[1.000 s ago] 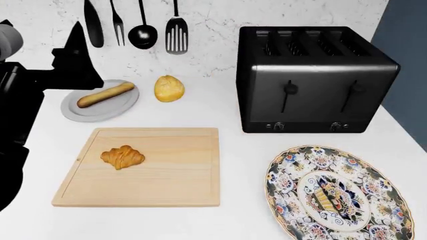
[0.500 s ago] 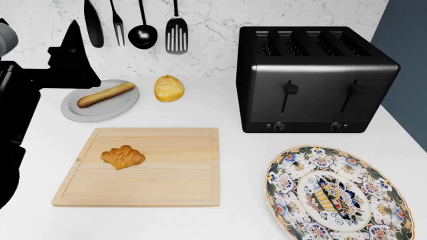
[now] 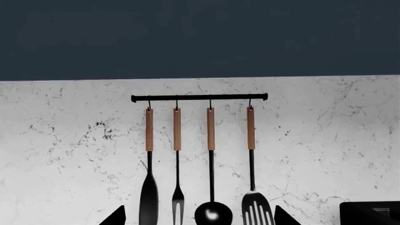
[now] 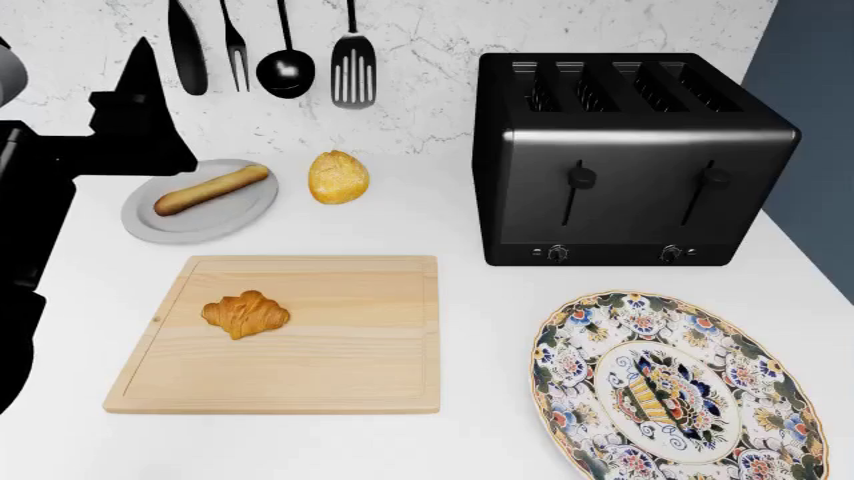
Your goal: From the different types of pastries on the counter, select a croissant and place it on the cutting board. Then retrieve a jar of jam from the cabinet and place it alongside the croissant on the cutting board.
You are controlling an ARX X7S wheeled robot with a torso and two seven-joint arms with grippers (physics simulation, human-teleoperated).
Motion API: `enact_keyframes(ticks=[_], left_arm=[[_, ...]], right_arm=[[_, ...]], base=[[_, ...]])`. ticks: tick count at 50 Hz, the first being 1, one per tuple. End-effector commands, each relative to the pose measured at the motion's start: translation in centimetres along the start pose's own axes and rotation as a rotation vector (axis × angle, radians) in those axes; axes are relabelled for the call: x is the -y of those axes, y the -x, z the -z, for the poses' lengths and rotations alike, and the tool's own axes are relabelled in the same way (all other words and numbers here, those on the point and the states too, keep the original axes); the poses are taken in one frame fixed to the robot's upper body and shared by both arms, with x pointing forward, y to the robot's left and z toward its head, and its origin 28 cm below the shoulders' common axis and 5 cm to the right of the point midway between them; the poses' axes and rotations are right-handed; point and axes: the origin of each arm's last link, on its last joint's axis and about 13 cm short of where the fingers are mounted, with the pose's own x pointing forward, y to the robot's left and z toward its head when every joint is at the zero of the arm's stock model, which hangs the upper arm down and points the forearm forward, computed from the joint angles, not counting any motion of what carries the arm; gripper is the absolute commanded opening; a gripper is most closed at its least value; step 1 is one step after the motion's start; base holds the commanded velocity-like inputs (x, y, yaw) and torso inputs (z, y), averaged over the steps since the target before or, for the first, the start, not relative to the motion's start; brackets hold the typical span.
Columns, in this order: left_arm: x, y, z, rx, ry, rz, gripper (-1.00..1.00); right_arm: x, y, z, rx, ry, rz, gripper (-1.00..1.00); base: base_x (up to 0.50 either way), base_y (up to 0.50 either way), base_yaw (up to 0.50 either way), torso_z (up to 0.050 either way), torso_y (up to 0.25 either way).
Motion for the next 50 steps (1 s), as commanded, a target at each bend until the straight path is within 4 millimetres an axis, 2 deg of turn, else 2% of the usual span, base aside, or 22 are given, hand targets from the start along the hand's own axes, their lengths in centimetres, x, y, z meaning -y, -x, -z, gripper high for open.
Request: enact_keyframes(ticks=[1, 28, 50], left_arm=[[-0.1, 0.0, 0.0, 0.002, 0.001, -0.001, 1.0], [0.0, 0.0, 0.0, 0.003, 0.002, 0.002, 1.0], [-0.2, -0.1, 0.1, 0.003, 0.0, -0.002, 1.0]], right_arm=[[0.2, -1.0, 1.3, -0.032, -0.01, 0.032, 1.0], [-0.4, -2.6, 3.7, -0.111, -0.062, -0.001, 1.0], [-1.4, -3.9, 6.3, -0.298, -0.067, -0.018, 1.0]], base=[[0.0, 0.0, 0.0, 0.0, 0.0], [0.0, 0.0, 0.0, 0.0, 0.0], [0.0, 0.0, 0.0, 0.0, 0.0]])
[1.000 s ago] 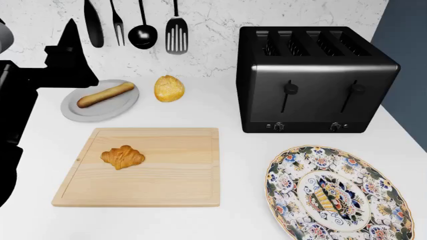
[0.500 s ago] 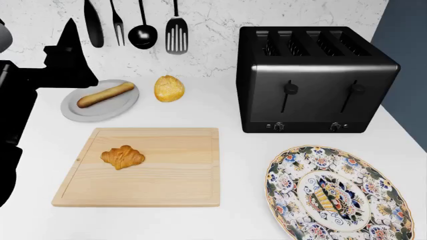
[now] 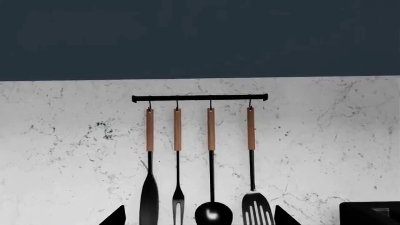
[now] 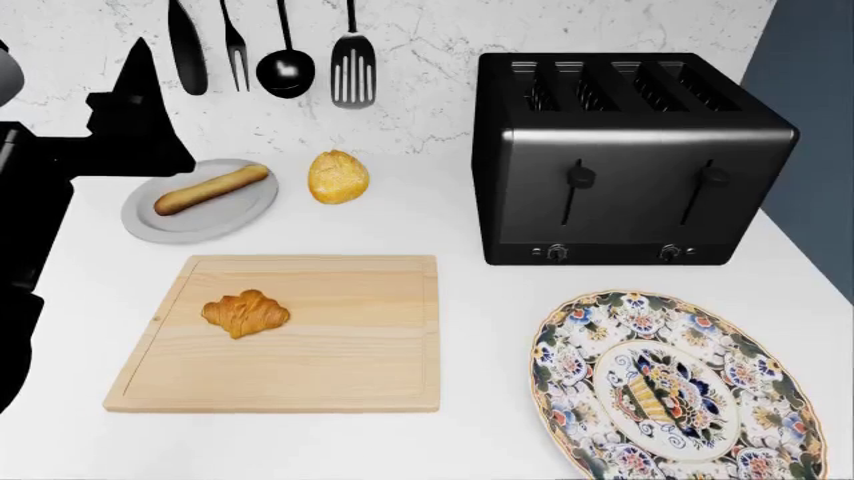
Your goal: From the different types of pastries on the counter, select a croissant and place it on the cutting board. Then retrieve a jar of jam from the cabinet and place it alongside the croissant on the cutting board.
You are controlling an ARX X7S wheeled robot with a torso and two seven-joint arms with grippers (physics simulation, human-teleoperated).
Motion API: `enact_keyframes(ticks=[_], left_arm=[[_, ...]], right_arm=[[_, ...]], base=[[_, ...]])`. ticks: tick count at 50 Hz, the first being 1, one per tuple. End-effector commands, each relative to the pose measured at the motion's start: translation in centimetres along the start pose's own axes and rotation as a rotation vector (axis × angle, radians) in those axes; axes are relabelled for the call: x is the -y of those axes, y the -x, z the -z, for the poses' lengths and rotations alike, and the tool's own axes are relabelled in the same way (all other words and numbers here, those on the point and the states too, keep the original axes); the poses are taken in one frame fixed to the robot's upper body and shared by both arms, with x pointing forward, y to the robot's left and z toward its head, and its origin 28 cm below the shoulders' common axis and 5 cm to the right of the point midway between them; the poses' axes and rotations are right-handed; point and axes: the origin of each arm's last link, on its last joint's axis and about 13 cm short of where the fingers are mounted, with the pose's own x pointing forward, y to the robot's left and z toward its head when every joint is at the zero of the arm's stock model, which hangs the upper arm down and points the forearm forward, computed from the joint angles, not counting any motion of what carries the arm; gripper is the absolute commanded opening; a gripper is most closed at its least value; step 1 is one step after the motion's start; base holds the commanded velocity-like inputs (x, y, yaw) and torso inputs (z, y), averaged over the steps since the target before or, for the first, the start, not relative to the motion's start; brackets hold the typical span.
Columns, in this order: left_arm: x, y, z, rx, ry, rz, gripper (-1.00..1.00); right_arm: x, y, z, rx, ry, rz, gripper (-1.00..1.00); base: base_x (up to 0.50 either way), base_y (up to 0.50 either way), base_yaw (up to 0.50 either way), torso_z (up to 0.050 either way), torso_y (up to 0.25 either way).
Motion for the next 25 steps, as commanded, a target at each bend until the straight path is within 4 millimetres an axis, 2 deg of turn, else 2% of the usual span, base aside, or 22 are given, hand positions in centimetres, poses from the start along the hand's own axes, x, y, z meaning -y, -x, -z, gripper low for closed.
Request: enact_keyframes(ticks=[1, 15, 25], left_arm=[[-0.1, -0.1, 0.1, 0.002, -0.001, -0.001, 1.0], [-0.1, 0.0, 0.1, 0.0, 0.0, -0.005, 1.0], [-0.1, 0.1, 0.1, -0.001, 0.0, -0.005, 1.0]], right_arm=[[-1.3, -1.4, 5.7, -0.266, -0.032, -0.041, 1.0], [-1.8, -1.4, 6.8, -0.419, -0.038, -0.09, 1.0], [-1.8, -1.4, 7.3, -0.453, -0.05, -0.106, 1.0]], base=[[0.0, 0.0, 0.0, 0.0, 0.0], [0.0, 0.0, 0.0, 0.0, 0.0], [0.0, 0.0, 0.0, 0.0, 0.0]])
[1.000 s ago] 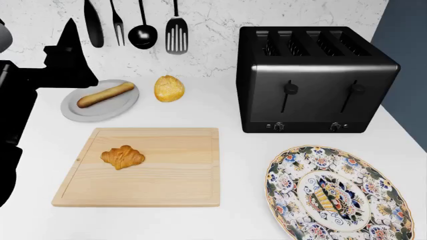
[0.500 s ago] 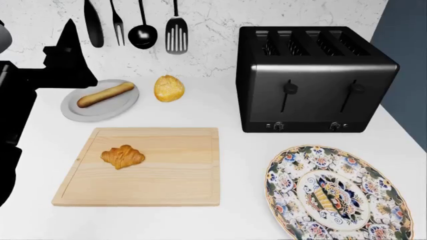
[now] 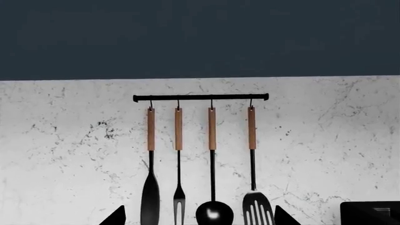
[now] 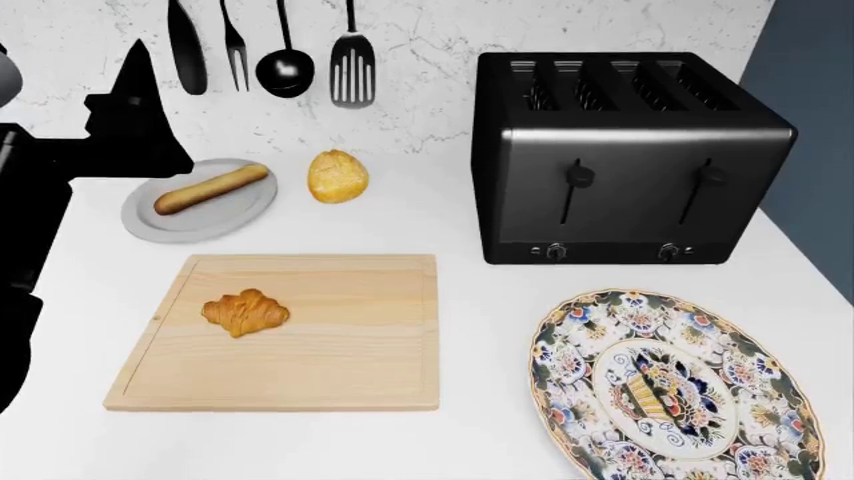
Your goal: From the different types of pastries on the counter, select a croissant and place it on the cutting board. Then retrieve a jar of jam from the cabinet and place it alongside the croissant on the cutting board.
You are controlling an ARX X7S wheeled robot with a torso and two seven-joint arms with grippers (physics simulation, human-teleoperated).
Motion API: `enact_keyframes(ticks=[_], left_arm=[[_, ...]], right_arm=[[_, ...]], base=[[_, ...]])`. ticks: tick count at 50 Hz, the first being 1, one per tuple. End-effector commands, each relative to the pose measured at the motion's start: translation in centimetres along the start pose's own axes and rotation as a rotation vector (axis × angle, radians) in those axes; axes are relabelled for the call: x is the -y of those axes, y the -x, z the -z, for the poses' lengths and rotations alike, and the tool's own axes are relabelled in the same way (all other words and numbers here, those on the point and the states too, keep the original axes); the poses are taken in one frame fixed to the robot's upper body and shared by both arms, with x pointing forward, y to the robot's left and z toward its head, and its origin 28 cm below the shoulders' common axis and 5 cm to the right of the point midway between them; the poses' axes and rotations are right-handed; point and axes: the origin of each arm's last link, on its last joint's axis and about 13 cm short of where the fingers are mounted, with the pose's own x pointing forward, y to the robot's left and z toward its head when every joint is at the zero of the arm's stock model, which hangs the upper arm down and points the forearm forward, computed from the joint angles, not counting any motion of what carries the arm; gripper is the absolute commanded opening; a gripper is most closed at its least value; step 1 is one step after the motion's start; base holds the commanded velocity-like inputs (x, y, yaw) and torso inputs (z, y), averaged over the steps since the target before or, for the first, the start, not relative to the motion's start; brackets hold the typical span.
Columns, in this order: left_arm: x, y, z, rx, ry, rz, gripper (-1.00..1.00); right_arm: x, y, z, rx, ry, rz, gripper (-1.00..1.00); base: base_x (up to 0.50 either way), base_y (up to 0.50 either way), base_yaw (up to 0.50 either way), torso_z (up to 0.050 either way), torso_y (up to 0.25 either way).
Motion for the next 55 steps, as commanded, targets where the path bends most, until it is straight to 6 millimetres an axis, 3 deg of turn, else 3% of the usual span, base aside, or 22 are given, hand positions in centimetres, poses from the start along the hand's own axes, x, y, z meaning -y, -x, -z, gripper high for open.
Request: enact_keyframes(ticks=[1, 2, 16, 33, 55], left_arm=[[0.0, 0.1, 0.0, -0.001, 0.0, -0.001, 1.0], [0.0, 0.1, -0.1, -0.001, 0.0, -0.002, 1.0], [0.0, 0.0, -0.1, 0.0, 0.0, -0.002, 1.0], [0.1, 0.0, -0.1, 0.002, 0.002, -0.001, 1.0], [0.2, -0.1, -0.1, 0.002, 0.002, 0.004, 1.0]], right_arm=[[-1.9, -1.5, 7.8, -0.371, -0.1, -0.129, 1.0], [-1.9, -1.5, 7.8, -0.37, -0.103, -0.127, -1.0], [-0.9, -0.6, 5.8, -0.262, -0.121, -0.09, -1.0], [0.9, 3.9, -0.5, 0.032, -0.099, -0.106, -1.0], [2.0, 7.7, -4.8, 0.359, -0.056, -0.062, -1.0]], base=[[0.02, 0.0, 0.0, 0.0, 0.0], [0.0, 0.0, 0.0, 0.0, 0.0], [0.0, 0.0, 0.0, 0.0, 0.0], [0.0, 0.0, 0.0, 0.0, 0.0], [0.0, 0.0, 0.0, 0.0, 0.0]])
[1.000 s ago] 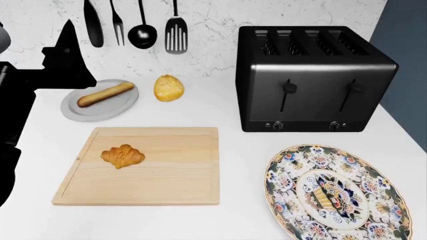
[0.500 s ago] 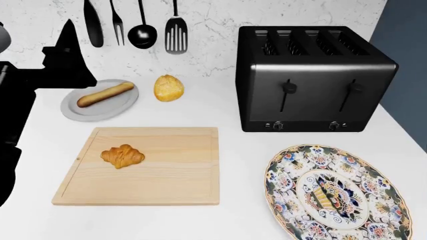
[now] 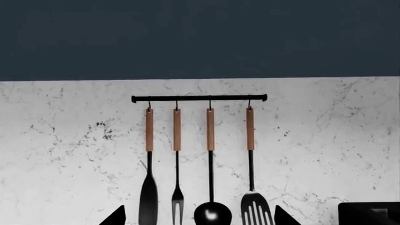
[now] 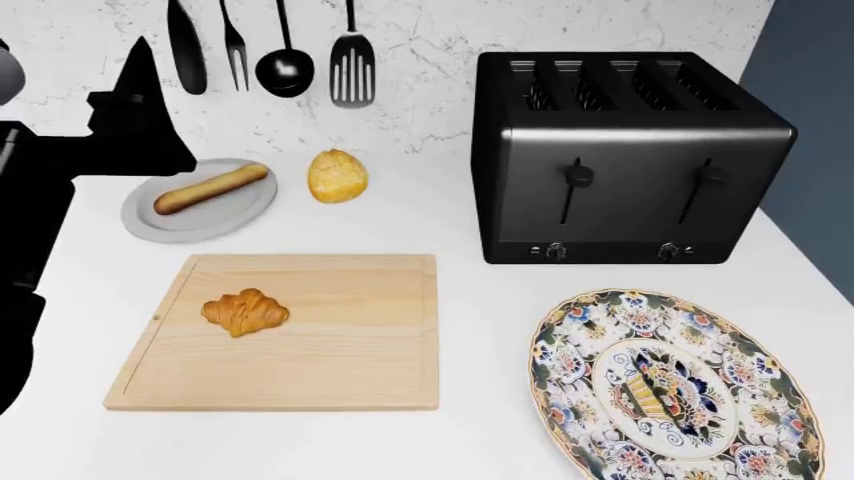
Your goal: From the different types of pastries on the counter, select a croissant and place it on the cutting board. Then retrieve a jar of jam from the cabinet and place it alongside the croissant on the cutting board.
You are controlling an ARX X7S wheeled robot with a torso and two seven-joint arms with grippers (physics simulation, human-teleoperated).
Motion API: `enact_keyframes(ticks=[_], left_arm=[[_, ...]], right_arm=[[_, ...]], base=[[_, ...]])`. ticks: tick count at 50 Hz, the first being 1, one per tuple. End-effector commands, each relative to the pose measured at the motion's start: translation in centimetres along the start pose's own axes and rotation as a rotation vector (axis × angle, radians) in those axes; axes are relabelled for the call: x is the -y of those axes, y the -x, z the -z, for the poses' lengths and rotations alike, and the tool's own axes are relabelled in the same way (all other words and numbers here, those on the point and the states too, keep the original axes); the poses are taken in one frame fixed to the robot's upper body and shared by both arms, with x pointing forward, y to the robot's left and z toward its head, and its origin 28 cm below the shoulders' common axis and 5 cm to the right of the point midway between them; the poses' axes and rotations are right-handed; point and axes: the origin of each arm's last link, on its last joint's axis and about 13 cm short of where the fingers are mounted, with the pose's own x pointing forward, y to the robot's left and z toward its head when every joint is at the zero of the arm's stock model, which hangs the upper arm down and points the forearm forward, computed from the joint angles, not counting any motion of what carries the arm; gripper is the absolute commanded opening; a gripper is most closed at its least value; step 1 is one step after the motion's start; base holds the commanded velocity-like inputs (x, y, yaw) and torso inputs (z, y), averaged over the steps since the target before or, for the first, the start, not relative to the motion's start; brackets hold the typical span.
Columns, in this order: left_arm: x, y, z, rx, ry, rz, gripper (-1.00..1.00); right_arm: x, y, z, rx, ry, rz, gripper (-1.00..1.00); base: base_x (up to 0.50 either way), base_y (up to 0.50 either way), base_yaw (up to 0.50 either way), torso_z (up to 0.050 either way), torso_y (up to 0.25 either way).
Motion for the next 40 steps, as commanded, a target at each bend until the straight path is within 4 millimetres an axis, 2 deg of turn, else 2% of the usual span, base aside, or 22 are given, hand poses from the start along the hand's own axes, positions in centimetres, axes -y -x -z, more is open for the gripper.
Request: enact_keyframes(ticks=[1, 11, 21, 32, 40], left_arm=[[0.0, 0.0, 0.1, 0.001, 0.001, 0.001, 1.0], [-0.3, 0.2, -0.1, 0.004, -0.001, -0.012, 1.0], [-0.3, 0.1, -0.4, 0.011, -0.002, -0.014, 1.0], [-0.6, 0.3, -0.5, 0.012, -0.004, -0.026, 1.0], [-0.5, 0.2, -0.2, 0.01, -0.003, -0.024, 1.0]], right_arm=[[0.2, 1.6, -2.4, 0.165, 0.056, 0.007, -1.0], [0.0, 3.5, -1.8, 0.19, 0.004, -0.154, -1.0], [0.3, 5.7, -2.2, 0.253, -0.023, -0.279, -1.0], [-0.4, 8.6, -0.7, 0.287, -0.019, -0.517, -1.0], [-0.5, 9.6, -0.3, 0.302, -0.029, -0.619, -1.0]], base=[[0.0, 0.0, 0.0, 0.0, 0.0], [0.0, 0.0, 0.0, 0.0, 0.0], [0.0, 0.0, 0.0, 0.0, 0.002], [0.0, 0.0, 0.0, 0.0, 0.0], [0.0, 0.0, 0.0, 0.0, 0.001]])
